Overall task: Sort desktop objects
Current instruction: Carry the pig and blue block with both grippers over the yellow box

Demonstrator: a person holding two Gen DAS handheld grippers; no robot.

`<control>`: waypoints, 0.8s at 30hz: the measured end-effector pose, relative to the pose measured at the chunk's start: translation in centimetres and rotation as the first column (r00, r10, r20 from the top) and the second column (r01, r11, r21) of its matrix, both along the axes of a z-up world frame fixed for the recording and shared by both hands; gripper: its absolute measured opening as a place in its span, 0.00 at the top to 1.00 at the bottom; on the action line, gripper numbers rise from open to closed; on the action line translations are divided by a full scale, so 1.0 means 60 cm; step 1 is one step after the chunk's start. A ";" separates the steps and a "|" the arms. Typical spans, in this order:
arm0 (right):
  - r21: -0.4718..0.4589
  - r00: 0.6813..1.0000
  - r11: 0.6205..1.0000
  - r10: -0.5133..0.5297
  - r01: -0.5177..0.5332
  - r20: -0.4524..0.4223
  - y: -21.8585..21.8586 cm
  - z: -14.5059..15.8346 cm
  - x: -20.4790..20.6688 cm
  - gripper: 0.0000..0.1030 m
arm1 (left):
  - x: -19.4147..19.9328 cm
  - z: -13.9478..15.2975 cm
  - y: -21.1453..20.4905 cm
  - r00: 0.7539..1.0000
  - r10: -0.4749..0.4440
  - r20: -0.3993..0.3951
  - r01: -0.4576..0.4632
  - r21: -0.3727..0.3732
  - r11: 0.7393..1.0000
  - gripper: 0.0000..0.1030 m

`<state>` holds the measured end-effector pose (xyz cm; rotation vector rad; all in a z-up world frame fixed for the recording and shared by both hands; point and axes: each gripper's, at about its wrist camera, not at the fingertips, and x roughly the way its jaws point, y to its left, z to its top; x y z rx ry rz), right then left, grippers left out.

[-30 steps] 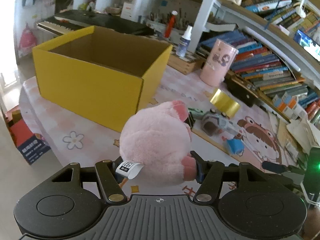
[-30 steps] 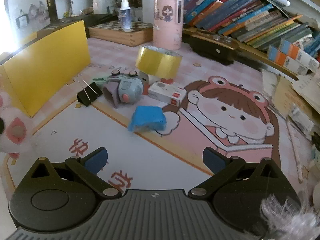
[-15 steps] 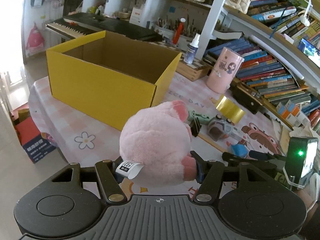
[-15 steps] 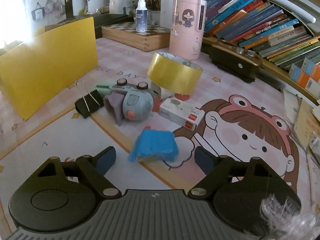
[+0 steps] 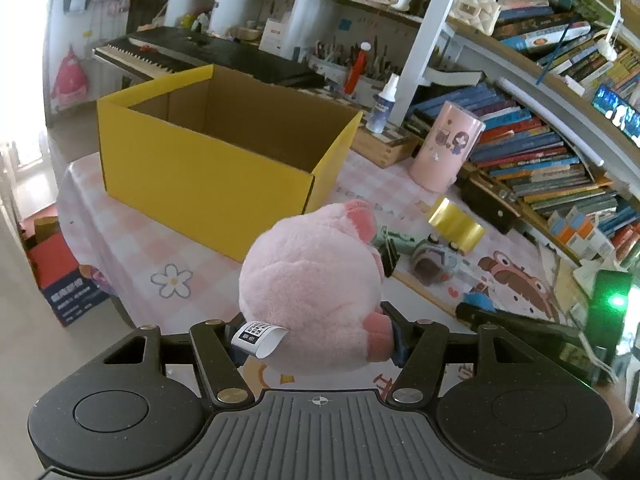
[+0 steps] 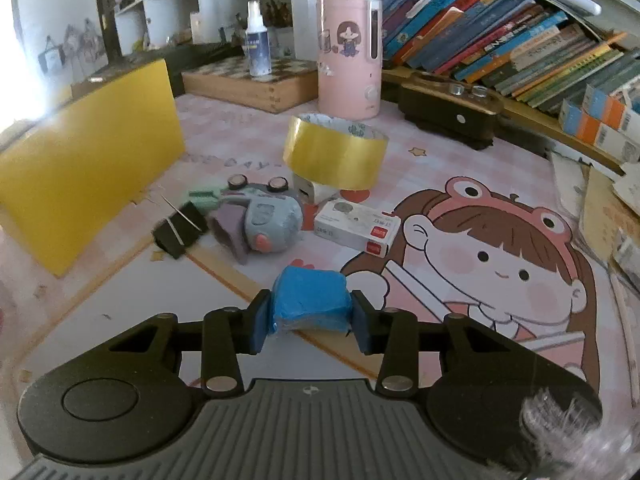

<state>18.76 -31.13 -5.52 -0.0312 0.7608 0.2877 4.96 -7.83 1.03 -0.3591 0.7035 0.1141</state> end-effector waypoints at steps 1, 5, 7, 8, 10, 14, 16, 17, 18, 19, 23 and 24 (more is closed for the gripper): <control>0.016 1.000 1.000 -0.003 0.003 -0.004 0.000 0.006 -0.006 0.63 | -0.001 0.002 0.002 1.000 -0.002 0.005 0.002 -0.004 1.000 0.40; 0.074 1.000 0.997 -0.018 0.019 -0.016 0.005 0.039 -0.037 0.63 | -0.005 0.005 0.015 1.000 -0.013 0.024 0.013 -0.019 1.000 0.40; 0.105 0.999 0.994 -0.026 0.029 -0.024 0.011 0.057 -0.051 0.63 | -0.007 0.008 0.024 0.999 -0.023 0.033 0.024 -0.029 0.999 0.40; 0.121 0.999 0.992 -0.031 0.034 -0.027 0.015 0.068 -0.059 0.63 | -0.008 0.009 0.029 0.999 -0.029 0.037 0.030 -0.032 0.999 0.40; 0.153 0.999 0.987 -0.040 0.044 -0.028 0.023 0.089 -0.077 0.63 | -0.011 0.013 0.042 0.998 -0.045 0.052 0.047 -0.038 0.998 0.40; 0.188 0.998 0.980 -0.060 0.059 -0.001 0.048 0.128 -0.114 0.63 | -0.014 0.020 0.075 0.994 -0.076 0.082 0.081 -0.055 0.995 0.40; 0.193 0.997 0.979 -0.075 0.072 0.008 0.065 0.141 -0.133 0.63 | -0.013 0.022 0.094 0.991 -0.096 0.091 0.102 -0.065 0.993 0.40; 0.193 0.997 0.978 -0.082 0.078 0.013 0.075 0.146 -0.145 0.63 | -0.013 0.022 0.103 0.990 -0.107 0.094 0.113 -0.068 0.991 0.40; 0.190 0.996 0.978 -0.087 0.082 0.021 0.086 0.150 -0.155 0.63 | -0.014 0.022 0.111 0.988 -0.117 0.097 0.124 -0.070 0.990 0.40; 0.181 0.995 0.980 -0.092 0.085 0.028 0.097 0.153 -0.166 0.63 | -0.014 0.022 0.122 0.987 -0.128 0.100 0.136 -0.072 0.988 0.40; 0.149 0.994 0.984 -0.103 0.098 0.031 0.148 0.154 -0.202 0.63 | -0.023 0.024 0.163 0.982 -0.156 0.105 0.166 -0.088 0.982 0.40; 0.142 0.994 0.984 -0.109 0.104 0.029 0.159 0.154 -0.208 0.63 | -0.027 0.024 0.174 0.981 -0.162 0.104 0.172 -0.090 0.981 0.40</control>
